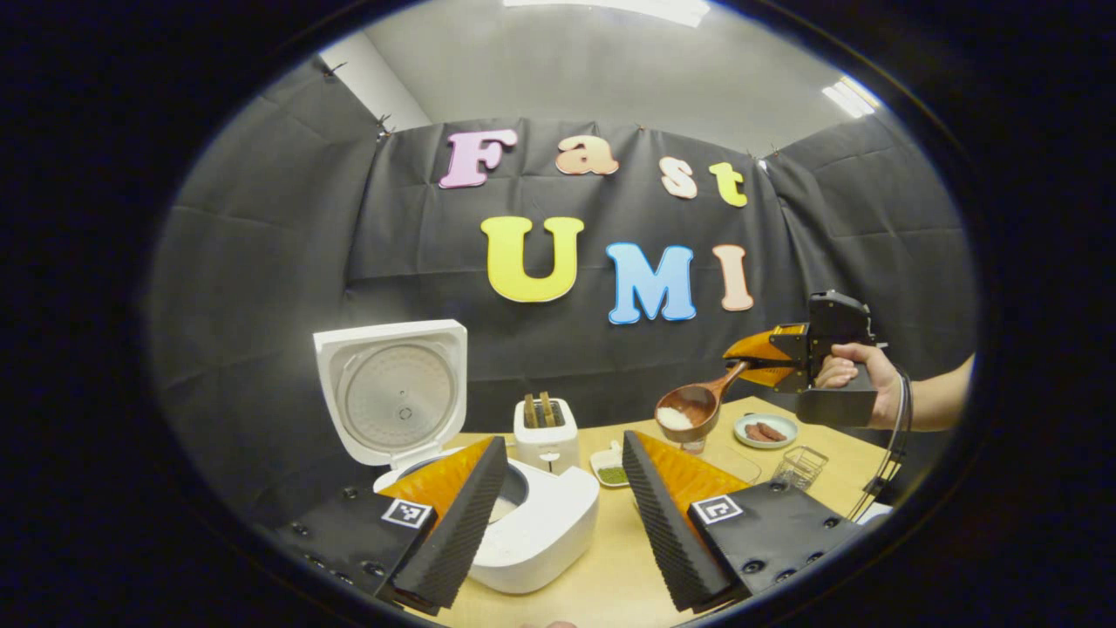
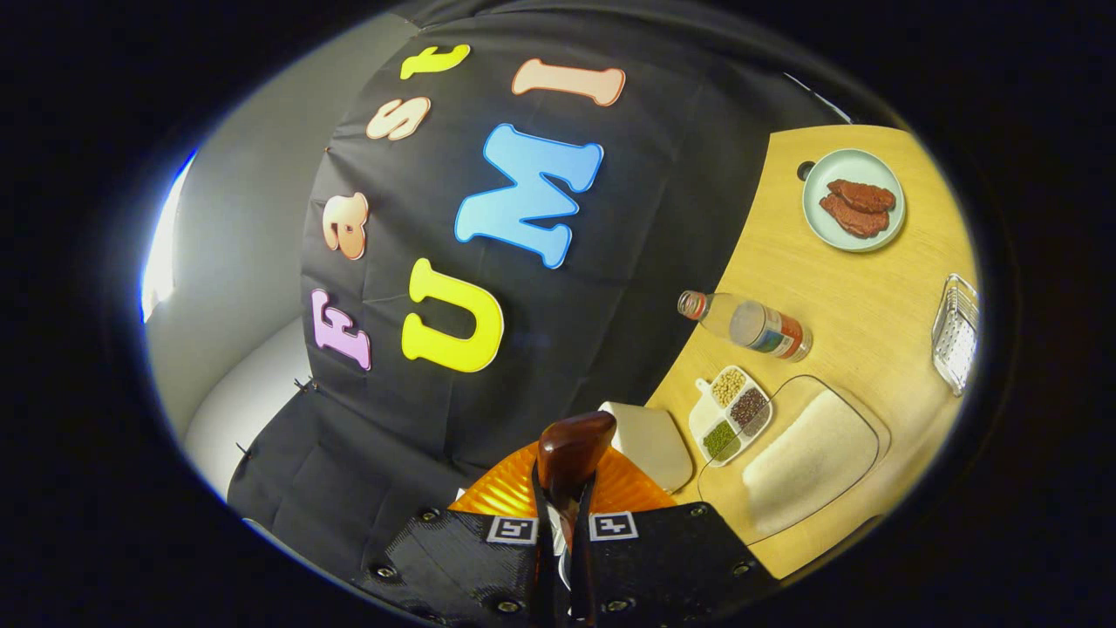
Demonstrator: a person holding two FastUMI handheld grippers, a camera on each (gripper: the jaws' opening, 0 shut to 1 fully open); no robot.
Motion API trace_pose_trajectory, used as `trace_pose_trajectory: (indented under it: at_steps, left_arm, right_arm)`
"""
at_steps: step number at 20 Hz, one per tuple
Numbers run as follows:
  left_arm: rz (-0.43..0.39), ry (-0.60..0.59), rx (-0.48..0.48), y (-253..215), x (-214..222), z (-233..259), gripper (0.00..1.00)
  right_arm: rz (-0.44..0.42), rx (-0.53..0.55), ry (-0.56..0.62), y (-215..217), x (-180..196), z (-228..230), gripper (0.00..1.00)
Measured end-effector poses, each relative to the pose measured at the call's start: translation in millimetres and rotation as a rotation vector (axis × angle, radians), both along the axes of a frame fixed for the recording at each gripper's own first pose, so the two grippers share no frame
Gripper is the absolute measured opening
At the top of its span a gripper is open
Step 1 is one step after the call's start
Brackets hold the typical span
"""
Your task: Close the left gripper, press the button to open the rice cooker; take a wooden spoon from the chopstick holder with the right hand, scoop a spoonful of rice and pour it into the rice cooker, then put the wooden spoon back into the chopstick holder.
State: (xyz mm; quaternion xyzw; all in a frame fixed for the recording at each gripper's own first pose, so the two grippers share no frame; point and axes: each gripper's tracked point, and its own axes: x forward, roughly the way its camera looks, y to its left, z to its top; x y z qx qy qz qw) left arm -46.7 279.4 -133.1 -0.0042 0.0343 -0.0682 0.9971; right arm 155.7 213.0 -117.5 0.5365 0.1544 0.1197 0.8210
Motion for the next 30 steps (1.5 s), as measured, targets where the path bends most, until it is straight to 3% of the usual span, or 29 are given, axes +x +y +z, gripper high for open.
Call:
trace_pose_trajectory:
  at_steps: [8, 18, 24, 30]
  left_arm:
    - [0.014, 0.002, -0.045, 31.6, -10.5, -6.5, 0.90]
    - [0.068, 0.021, -0.051, 70.7, -21.3, -26.0, 0.93]
    - [0.108, 0.037, -0.073, 84.3, -23.4, -38.5, 0.93]
    - [0.152, 0.048, -0.095, 91.7, -26.8, -46.7, 0.93]
  right_arm:
    - [0.098, -0.001, -0.028, 77.2, 13.4, 22.8, 0.07]
    - [0.240, -0.130, -0.025, 176.2, 36.4, 20.9, 0.07]
    - [0.328, -0.274, -0.034, 239.3, 56.1, 2.2, 0.07]
    - [0.428, -0.549, -0.124, 304.9, 66.8, -9.7, 0.07]
